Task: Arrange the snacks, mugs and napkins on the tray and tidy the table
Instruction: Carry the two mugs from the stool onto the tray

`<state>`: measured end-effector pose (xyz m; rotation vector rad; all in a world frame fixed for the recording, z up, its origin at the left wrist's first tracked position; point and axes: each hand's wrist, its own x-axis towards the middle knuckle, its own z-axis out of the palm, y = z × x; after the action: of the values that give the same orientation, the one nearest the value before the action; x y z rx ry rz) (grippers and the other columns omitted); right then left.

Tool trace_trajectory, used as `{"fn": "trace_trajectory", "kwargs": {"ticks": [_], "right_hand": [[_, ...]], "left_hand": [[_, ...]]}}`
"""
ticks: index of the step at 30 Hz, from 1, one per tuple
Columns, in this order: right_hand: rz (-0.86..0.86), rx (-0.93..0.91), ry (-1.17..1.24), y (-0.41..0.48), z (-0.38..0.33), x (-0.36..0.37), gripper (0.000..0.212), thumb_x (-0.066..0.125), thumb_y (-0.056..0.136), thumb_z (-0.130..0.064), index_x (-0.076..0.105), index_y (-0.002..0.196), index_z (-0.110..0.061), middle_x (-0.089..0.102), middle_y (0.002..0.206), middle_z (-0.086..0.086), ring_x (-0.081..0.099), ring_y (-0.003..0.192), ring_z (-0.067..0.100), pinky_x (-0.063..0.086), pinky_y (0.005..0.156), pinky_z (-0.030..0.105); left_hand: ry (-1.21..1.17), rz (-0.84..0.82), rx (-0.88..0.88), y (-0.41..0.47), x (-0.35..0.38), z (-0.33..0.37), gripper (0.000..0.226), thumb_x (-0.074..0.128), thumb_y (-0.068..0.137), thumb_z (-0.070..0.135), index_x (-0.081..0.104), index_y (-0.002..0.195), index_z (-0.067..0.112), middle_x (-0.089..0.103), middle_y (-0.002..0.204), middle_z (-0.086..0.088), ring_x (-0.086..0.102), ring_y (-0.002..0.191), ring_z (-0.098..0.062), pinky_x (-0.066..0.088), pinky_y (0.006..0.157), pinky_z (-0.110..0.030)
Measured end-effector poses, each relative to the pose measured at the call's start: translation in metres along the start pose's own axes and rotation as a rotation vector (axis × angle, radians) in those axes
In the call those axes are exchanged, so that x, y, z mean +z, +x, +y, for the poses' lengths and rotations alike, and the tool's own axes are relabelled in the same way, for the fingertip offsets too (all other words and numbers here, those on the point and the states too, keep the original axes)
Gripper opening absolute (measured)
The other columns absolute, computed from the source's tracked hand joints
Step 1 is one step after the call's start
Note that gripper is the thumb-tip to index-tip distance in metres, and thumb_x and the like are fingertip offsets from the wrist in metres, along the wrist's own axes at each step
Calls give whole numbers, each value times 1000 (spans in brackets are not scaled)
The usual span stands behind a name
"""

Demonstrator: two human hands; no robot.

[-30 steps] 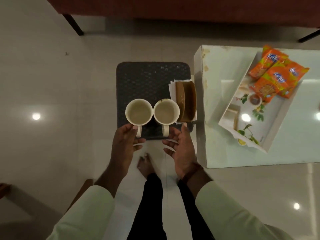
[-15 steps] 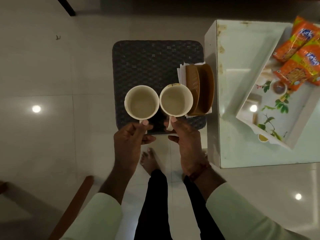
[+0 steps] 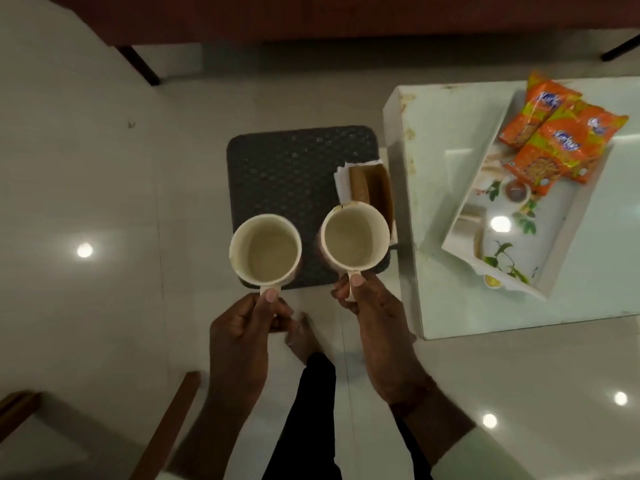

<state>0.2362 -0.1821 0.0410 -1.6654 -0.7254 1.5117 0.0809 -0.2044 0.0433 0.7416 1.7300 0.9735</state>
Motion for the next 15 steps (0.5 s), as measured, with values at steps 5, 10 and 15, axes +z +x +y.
{"fn": "trace_trajectory", "kwargs": {"ticks": [5,10,15], "right_hand": [[46,-101,60,-34,-54,-41,35,49,95,-36,57,73,-9,61,80,8,60,85,20,47,86,38],[111,-192,116,-40,-102,-99,36,52,90,-42,61,73,-12,62,79,7,60,85,24,48,83,36],[217,-243,106,-32,-133,-170,31,51,88,-42,62,69,-21,62,80,6,59,90,33,46,87,48]], "left_hand": [[16,-25,70,-30,15,54,38,56,84,53,71,67,23,71,66,-2,70,56,-22,60,61,-37],[76,-124,158,-42,64,102,49,56,80,70,73,72,25,72,66,-1,70,55,-22,55,51,-36],[43,-224,142,-48,148,133,45,57,75,70,72,68,27,72,64,-1,69,52,-23,54,49,-43]]}}
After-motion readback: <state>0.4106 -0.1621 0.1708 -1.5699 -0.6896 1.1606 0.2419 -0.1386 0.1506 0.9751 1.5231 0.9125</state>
